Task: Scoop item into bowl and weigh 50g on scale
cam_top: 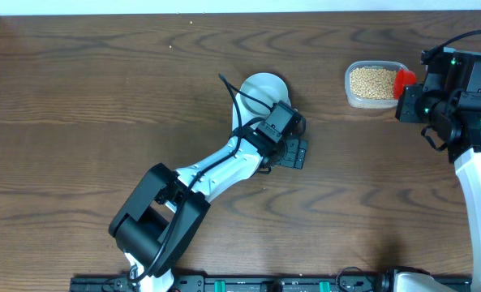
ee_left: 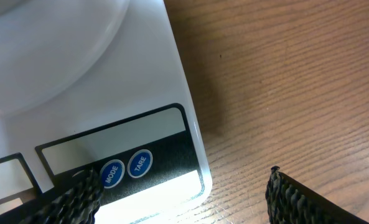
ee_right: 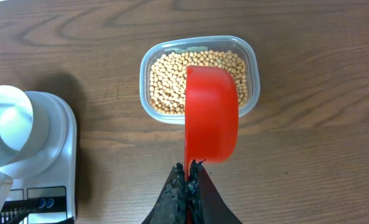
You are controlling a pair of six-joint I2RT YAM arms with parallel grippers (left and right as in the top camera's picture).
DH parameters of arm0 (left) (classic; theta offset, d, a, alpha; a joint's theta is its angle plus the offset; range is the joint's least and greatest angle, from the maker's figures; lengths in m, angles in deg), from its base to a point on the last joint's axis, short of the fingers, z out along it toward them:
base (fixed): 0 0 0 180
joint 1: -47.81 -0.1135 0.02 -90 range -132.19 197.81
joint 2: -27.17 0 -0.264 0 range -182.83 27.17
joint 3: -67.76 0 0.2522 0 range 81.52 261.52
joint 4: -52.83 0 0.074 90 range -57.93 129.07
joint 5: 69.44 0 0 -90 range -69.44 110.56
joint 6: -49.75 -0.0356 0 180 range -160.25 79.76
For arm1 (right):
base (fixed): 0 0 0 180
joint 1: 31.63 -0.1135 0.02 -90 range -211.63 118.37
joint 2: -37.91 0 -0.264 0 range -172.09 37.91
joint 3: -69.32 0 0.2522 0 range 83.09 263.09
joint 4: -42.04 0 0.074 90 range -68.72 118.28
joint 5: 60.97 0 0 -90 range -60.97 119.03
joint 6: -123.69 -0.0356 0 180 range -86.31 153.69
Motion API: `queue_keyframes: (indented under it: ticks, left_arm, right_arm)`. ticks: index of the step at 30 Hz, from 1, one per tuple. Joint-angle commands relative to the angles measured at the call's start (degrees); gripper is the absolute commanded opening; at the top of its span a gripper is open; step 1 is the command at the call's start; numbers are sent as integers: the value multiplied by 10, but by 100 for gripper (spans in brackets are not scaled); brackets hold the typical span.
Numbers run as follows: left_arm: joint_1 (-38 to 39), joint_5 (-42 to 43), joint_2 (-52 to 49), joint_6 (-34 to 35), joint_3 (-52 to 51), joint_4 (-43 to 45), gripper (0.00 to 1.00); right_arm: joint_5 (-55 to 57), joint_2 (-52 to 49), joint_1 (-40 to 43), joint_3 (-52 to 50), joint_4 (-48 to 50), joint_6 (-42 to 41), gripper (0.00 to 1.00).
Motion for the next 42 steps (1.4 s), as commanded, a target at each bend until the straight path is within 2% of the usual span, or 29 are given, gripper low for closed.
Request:
queue_keyframes:
  ticks: [1,19,34,42]
  left_arm:
    - [0,-16,-9,-10,2,-1,86]
    - [0,-39,-15,-9,0,-3,86]
    - [0,15,-27,-10,0,4,86]
    - [0,15,-27,-10,0,3,86]
  right_arm:
    - [4,-3,3,12,-2,4,1]
    - [4,-3,3,12,-2,4,1]
    - [4,-3,3,12,-4,4,1]
    - [4,-3,3,12,-4,4,1]
